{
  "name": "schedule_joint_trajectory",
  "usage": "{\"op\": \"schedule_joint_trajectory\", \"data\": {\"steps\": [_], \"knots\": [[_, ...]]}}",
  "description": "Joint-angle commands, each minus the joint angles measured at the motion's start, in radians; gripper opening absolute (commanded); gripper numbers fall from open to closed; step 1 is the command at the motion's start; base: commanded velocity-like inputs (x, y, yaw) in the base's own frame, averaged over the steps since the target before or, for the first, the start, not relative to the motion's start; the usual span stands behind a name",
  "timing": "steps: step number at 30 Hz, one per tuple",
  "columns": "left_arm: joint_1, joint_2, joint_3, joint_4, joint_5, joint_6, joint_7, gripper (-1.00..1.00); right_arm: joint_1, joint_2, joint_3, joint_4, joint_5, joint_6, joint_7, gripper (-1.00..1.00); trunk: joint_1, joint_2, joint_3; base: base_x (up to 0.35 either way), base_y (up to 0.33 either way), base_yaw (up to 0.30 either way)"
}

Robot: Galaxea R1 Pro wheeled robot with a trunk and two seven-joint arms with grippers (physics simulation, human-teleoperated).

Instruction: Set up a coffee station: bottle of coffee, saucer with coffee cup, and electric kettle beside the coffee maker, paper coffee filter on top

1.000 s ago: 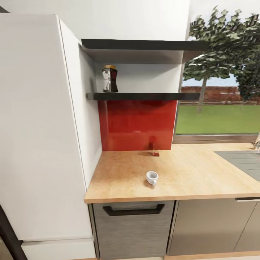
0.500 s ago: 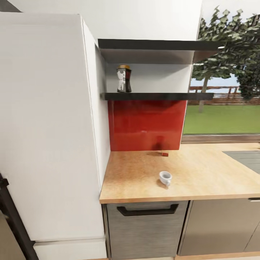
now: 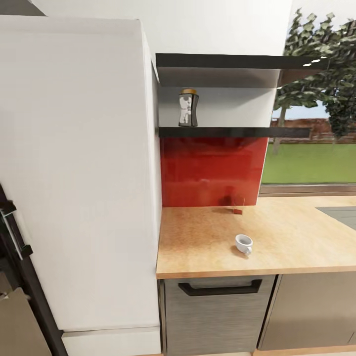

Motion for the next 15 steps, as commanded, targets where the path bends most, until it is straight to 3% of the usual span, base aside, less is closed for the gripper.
{"op": "schedule_joint_trajectory", "data": {"steps": [1, 12, 15], "knots": [[0.0, 0.0, 0.003, -0.001, 0.01, 0.001, -0.01, 1.0, -0.001, 0.0, -0.008, 0.003, 0.003, -0.005, 0.002, 1.0, 0.0, -0.001, -0.001, 0.0, 0.035, 0.0], [0.0, 0.003, 0.008, -0.001, 0.011, 0.005, -0.01, 1.0, -0.001, -0.006, -0.009, 0.004, 0.004, -0.006, 0.002, 1.0, 0.0, -0.001, -0.001, 0.0, 0.007, 0.0], [0.0, 0.0, 0.007, -0.001, 0.011, 0.004, -0.01, 1.0, 0.014, -0.005, -0.009, 0.004, 0.004, -0.044, 0.023, 1.0, 0.0, -0.001, -0.001, 0.0, 0.0, 0.0]]}}
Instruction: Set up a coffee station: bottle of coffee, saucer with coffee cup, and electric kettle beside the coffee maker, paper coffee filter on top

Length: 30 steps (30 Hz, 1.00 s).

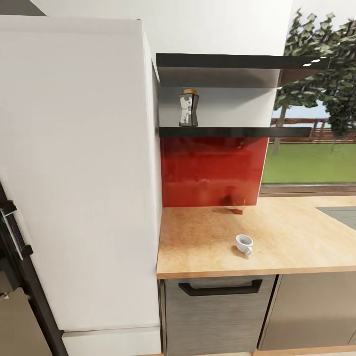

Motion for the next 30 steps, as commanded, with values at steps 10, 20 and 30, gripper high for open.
{"op": "schedule_joint_trajectory", "data": {"steps": [10, 20, 30], "knots": [[0.0, 0.001, 0.004, 0.011, 0.014, 0.044, -0.01, 1.0, 0.001, 0.1, -0.001, -0.004, 0.049, 0.068, -0.118, 1.0, 0.0, -0.001, -0.001, -0.098, 0.0, 0.0], [0.0, 0.0, 0.005, 0.021, 0.014, 0.045, -0.01, 1.0, 0.0, 0.112, 0.002, -0.017, 0.104, -0.022, -0.094, 1.0, 0.0, -0.001, -0.001, -0.123, 0.0, 0.0], [0.0, 0.0, 0.005, 0.022, 0.012, 0.045, -0.01, 1.0, 0.001, 0.108, 0.005, -0.02, 0.114, -0.046, -0.095, 1.0, 0.0, -0.001, -0.001, -0.007, 0.0, 0.0]]}}
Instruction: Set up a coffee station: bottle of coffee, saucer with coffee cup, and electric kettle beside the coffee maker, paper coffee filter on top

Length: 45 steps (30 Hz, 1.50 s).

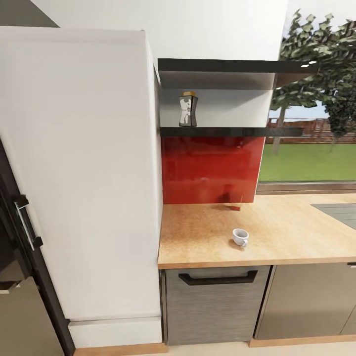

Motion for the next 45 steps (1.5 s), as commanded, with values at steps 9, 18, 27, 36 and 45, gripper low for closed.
{"op": "schedule_joint_trajectory", "data": {"steps": [9, 18, 27, 36, 45], "knots": [[0.0, 0.001, 0.003, -0.001, 0.009, 0.001, -0.01, 1.0, -0.002, -0.001, -0.011, -0.011, 0.0, -0.016, -0.006, 1.0, 0.0, -0.001, -0.001, 0.0, 0.0, 0.0], [0.0, 0.001, 0.002, -0.001, 0.007, 0.001, -0.01, 1.0, -0.001, 0.0, -0.012, -0.017, -0.001, -0.02, -0.005, 1.0, 0.0, -0.001, -0.001, 0.0, 0.0, 0.0], [0.0, 0.001, 0.002, -0.001, 0.007, 0.001, -0.01, 1.0, -0.002, 0.005, -0.018, -0.028, -0.003, -0.03, -0.005, 1.0, 0.0, -0.001, -0.001, 0.0, 0.0, 0.0], [0.0, 0.001, 0.001, -0.001, 0.007, 0.001, -0.01, 1.0, -0.002, 0.081, -0.022, -0.359, -0.113, -0.024, 0.018, 1.0, -0.004, 0.006, 0.002, 0.0, 0.0, 0.0], [0.0, 0.001, 0.0, -0.001, 0.008, 0.001, -0.01, 1.0, 0.0, 0.252, -0.047, -0.947, -0.227, 0.068, 0.333, 1.0, -0.038, 0.069, 0.03, 0.0, 0.0, 0.0]]}}
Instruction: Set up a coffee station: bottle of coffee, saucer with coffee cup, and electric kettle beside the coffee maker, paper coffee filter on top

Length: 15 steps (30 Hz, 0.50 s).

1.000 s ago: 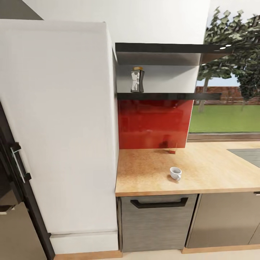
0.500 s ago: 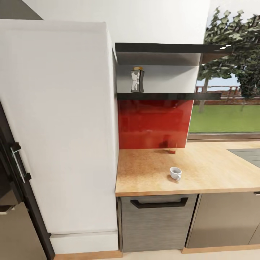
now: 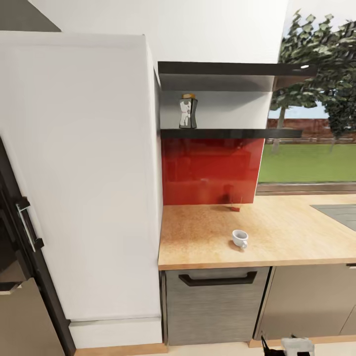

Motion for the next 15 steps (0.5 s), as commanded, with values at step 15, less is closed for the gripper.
{"op": "schedule_joint_trajectory", "data": {"steps": [15], "knots": [[0.0, 0.001, 0.005, -0.001, 0.009, 0.001, -0.01, 1.0, -0.186, 0.04, -0.013, -0.562, -0.171, 0.554, 0.249, 1.0, -0.057, 0.104, 0.046, 0.0, 0.0, 0.0]]}}
